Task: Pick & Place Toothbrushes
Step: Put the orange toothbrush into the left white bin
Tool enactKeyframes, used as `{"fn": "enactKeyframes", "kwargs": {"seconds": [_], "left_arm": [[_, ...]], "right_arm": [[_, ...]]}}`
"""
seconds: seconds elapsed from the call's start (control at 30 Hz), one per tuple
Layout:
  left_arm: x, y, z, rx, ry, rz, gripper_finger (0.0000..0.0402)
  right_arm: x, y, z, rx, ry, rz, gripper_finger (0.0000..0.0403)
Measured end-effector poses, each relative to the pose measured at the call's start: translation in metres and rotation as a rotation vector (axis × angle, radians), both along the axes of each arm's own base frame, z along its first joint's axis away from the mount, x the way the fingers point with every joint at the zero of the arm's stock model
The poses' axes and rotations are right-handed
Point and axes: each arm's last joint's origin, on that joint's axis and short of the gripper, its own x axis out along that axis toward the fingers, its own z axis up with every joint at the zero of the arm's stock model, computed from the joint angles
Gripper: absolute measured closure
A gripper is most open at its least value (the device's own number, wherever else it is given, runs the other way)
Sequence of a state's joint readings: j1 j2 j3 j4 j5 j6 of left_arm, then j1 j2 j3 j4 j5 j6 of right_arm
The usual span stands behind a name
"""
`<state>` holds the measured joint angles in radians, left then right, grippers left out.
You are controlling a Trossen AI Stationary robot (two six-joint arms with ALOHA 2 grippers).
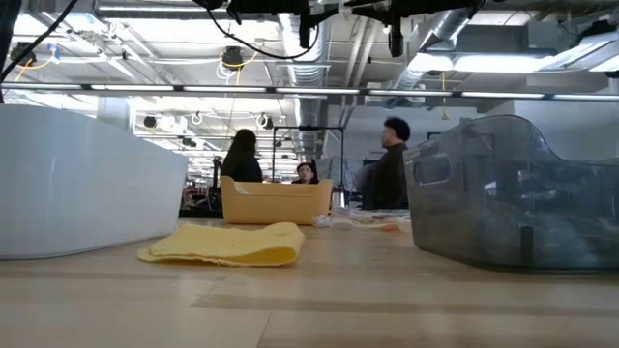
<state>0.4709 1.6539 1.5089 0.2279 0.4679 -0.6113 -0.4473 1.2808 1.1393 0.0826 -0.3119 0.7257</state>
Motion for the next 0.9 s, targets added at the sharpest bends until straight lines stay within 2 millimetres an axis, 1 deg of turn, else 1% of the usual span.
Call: {"fn": "enactKeyframes", "kwargs": {"seconds": [0.23,0.33,0.47,0.6,0.63,0.67,0.77,0.9], "left_arm": [[0.0070,-0.0009,-0.0071,-0.030,0.014,-0.003,0.0248],[0.0072,0.0012,-0.0088,-0.059,0.022,0.007,0.0260],[0.0068,0.0021,-0.0088,-0.064,0.021,0.008,0.0300],[0.0068,0.0017,-0.0088,-0.063,0.022,-0.005,0.0365],[0.0068,0.0014,-0.0089,-0.063,0.023,-0.018,0.0380],[0.0067,0.0013,-0.0087,-0.063,0.023,-0.022,0.0385],[0.0067,0.0010,-0.0088,-0.063,0.024,-0.027,0.0383],[0.0042,0.0035,-0.0080,-0.079,0.026,-0.044,0.0386]], "right_arm": [[0.0001,-0.0001,-0.0002,0.001,0.001,0.000,0.0397],[0.0001,0.0000,-0.0001,0.001,0.001,0.000,0.0397],[0.0001,0.0000,-0.0001,0.001,0.001,0.000,0.0397],[0.0001,0.0000,0.0000,-0.001,-0.001,0.002,0.0391],[0.0001,0.0000,0.0001,-0.003,-0.001,0.002,0.0387],[0.0001,0.0000,0.0004,-0.005,-0.004,0.002,0.0381],[0.0002,0.0000,0.0007,-0.010,-0.007,0.002,0.0352],[0.0001,-0.0002,0.0008,-0.006,-0.009,0.003,0.0303]]}}
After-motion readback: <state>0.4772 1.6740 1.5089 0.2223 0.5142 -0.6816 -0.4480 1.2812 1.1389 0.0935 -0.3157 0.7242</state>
